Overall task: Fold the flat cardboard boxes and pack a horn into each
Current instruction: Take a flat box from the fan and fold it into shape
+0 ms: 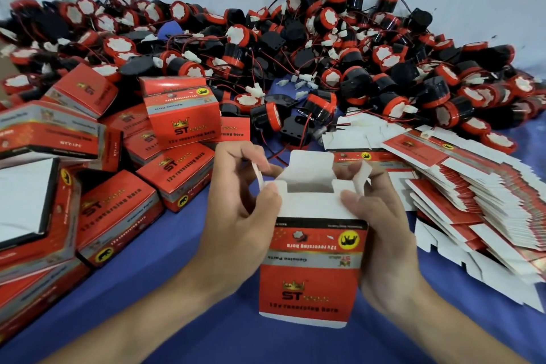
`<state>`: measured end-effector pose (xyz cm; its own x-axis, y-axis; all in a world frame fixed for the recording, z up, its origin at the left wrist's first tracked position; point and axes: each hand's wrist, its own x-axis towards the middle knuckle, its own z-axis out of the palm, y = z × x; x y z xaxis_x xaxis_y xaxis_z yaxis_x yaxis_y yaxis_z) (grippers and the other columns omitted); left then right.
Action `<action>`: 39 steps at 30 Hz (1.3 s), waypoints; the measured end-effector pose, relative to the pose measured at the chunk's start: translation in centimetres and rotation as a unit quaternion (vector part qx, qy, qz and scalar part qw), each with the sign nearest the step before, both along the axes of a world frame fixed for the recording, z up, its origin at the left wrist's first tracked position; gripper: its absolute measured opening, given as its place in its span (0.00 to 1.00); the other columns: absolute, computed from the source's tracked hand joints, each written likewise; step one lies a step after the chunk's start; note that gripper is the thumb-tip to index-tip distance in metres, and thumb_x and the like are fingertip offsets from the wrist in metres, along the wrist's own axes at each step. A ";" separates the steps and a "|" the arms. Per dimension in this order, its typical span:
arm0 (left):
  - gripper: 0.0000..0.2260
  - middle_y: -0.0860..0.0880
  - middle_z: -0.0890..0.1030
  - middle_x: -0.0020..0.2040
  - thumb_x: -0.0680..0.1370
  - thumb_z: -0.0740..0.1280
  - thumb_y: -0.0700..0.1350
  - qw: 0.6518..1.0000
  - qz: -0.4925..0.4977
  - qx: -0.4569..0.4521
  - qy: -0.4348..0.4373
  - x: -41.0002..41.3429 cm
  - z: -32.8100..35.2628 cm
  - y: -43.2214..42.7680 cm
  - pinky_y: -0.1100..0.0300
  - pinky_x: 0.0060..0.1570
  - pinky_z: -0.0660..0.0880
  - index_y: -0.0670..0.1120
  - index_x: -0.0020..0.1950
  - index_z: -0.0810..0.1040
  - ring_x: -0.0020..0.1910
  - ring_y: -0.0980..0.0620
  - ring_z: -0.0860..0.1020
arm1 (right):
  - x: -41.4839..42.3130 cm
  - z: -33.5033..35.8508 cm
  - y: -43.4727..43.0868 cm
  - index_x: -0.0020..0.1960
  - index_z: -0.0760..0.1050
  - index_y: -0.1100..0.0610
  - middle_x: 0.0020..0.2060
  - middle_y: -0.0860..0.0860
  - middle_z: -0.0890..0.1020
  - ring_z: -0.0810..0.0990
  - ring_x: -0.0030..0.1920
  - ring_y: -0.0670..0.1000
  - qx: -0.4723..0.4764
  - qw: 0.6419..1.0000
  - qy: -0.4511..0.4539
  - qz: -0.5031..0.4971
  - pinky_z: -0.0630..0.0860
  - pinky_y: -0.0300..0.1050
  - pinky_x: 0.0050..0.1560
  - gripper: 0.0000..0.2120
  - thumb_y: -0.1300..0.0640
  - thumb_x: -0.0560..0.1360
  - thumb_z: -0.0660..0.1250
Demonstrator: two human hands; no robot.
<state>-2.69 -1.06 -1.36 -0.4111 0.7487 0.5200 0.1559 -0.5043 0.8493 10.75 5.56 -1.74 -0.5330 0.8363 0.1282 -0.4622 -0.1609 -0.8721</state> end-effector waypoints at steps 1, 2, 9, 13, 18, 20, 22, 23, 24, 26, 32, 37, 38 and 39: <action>0.08 0.59 0.73 0.44 0.72 0.60 0.45 1.000 -0.005 -0.002 -0.003 0.1 0.1 0.0 0.65 0.36 0.74 0.53 0.49 0.67 0.42 0.58 0.74 | -0.1 0.0 0.1 0.48 0.73 0.53 0.45 0.49 0.81 0.80 0.38 0.51 0.001 1.000 -0.002 -0.017 0.79 0.45 0.34 0.12 0.63 0.66 0.63; 0.09 0.58 0.73 0.45 0.71 0.60 0.43 1.000 -0.005 -0.005 -0.004 0.2 0.1 0.0 0.66 0.35 0.74 0.52 0.50 0.67 0.42 0.59 0.74 | -0.2 0.0 0.1 0.48 0.74 0.51 0.44 0.48 0.81 0.80 0.38 0.50 0.005 0.999 -0.003 -0.036 0.79 0.44 0.33 0.14 0.64 0.65 0.63; 0.11 0.53 0.82 0.48 0.73 0.59 0.44 0.996 0.069 -0.009 0.062 0.8 0.0 -0.5 0.56 0.34 0.77 0.48 0.53 0.76 0.40 0.50 0.79 | -0.6 0.0 -0.7 0.44 0.77 0.46 0.44 0.47 0.83 0.79 0.38 0.46 0.074 0.988 -0.022 -0.133 0.75 0.40 0.30 0.20 0.69 0.63 0.59; 0.14 0.53 0.81 0.59 0.76 0.60 0.45 0.992 0.073 -0.008 0.103 1.2 -0.5 -0.6 0.69 0.50 0.74 0.45 0.56 0.80 0.57 0.57 0.79 | -0.4 -0.1 -0.7 0.42 0.82 0.45 0.46 0.46 0.85 0.82 0.48 0.46 0.130 0.980 -0.034 -0.148 0.78 0.39 0.44 0.18 0.66 0.67 0.61; 0.14 0.53 0.70 0.70 0.74 0.62 0.51 0.993 0.012 -0.046 0.106 1.1 -1.1 -0.6 0.56 0.61 0.72 0.47 0.49 0.84 0.67 0.54 0.72 | -0.4 -0.3 -0.6 0.46 0.85 0.55 0.52 0.51 0.84 0.80 0.58 0.49 0.155 0.982 -0.037 -0.103 0.75 0.38 0.54 0.11 0.58 0.68 0.66; 0.14 0.57 0.66 0.72 0.73 0.63 0.54 0.992 -0.011 -0.081 0.101 0.9 -1.1 -0.7 0.45 0.61 0.72 0.50 0.49 0.84 0.67 0.51 0.71 | -0.3 -0.4 -0.4 0.45 0.84 0.57 0.54 0.52 0.83 0.80 0.59 0.50 0.148 0.984 -0.034 -0.090 0.75 0.39 0.54 0.12 0.54 0.68 0.65; 0.14 0.59 0.67 0.70 0.72 0.63 0.55 0.989 -0.033 -0.120 0.082 0.8 -1.0 -0.5 0.45 0.60 0.73 0.51 0.47 0.85 0.67 0.52 0.71 | -0.3 -0.6 -0.2 0.44 0.84 0.58 0.55 0.52 0.82 0.79 0.59 0.52 0.126 0.988 -0.042 -0.076 0.77 0.43 0.54 0.13 0.53 0.67 0.65; 0.15 0.59 0.68 0.69 0.72 0.63 0.55 0.987 -0.038 -0.134 0.075 0.6 -0.9 -0.3 0.48 0.59 0.74 0.50 0.46 0.86 0.66 0.53 0.71 | -0.3 -0.8 -0.1 0.44 0.84 0.60 0.56 0.52 0.81 0.79 0.59 0.53 0.115 0.990 -0.051 -0.061 0.78 0.47 0.53 0.14 0.53 0.66 0.66; 0.16 0.58 0.70 0.68 0.71 0.63 0.55 0.987 -0.039 -0.141 0.068 0.4 -0.8 -0.2 0.53 0.57 0.75 0.48 0.44 0.86 0.65 0.54 0.73 | -0.3 -0.9 0.0 0.45 0.84 0.61 0.57 0.51 0.80 0.79 0.59 0.55 0.107 0.992 -0.060 -0.042 0.78 0.49 0.53 0.14 0.53 0.66 0.66; 0.16 0.58 0.74 0.65 0.71 0.63 0.54 0.989 -0.022 -0.132 0.058 -0.1 -0.7 0.0 0.58 0.51 0.77 0.46 0.43 0.86 0.62 0.56 0.75 | -0.4 -0.8 0.1 0.48 0.84 0.60 0.60 0.50 0.77 0.79 0.59 0.54 0.115 0.989 -0.088 0.000 0.78 0.48 0.51 0.16 0.52 0.66 0.67; 0.10 0.57 0.79 0.61 0.73 0.65 0.43 0.995 0.019 -0.092 -0.028 0.0 -0.7 0.2 0.65 0.40 0.78 0.49 0.38 0.86 0.55 0.56 0.80 | -0.8 -0.2 -0.1 0.50 0.84 0.51 0.58 0.44 0.79 0.79 0.57 0.43 0.161 0.974 -0.161 -0.018 0.77 0.36 0.47 0.15 0.46 0.68 0.67; 0.09 0.57 0.77 0.59 0.74 0.68 0.52 0.991 0.047 -0.103 -0.071 0.6 -0.3 0.2 0.65 0.38 0.78 0.54 0.36 0.85 0.51 0.54 0.80 | -0.8 -0.2 -0.3 0.44 0.85 0.52 0.56 0.44 0.82 0.81 0.56 0.46 0.109 0.981 -0.157 -0.040 0.79 0.43 0.48 0.09 0.51 0.67 0.72; 0.08 0.57 0.76 0.56 0.74 0.69 0.55 0.990 0.058 -0.100 -0.085 0.7 -0.3 0.2 0.66 0.37 0.77 0.55 0.39 0.85 0.50 0.55 0.80 | -0.8 -0.3 -0.2 0.43 0.85 0.53 0.55 0.44 0.82 0.82 0.55 0.48 0.097 0.982 -0.154 -0.043 0.79 0.44 0.48 0.08 0.51 0.67 0.71; 0.06 0.55 0.75 0.52 0.73 0.70 0.57 0.988 0.070 -0.101 -0.089 0.8 -0.4 0.1 0.65 0.37 0.77 0.58 0.43 0.85 0.48 0.54 0.79 | -0.7 -0.3 -0.2 0.42 0.85 0.53 0.55 0.44 0.82 0.82 0.54 0.49 0.090 0.983 -0.150 -0.051 0.79 0.45 0.48 0.08 0.52 0.66 0.71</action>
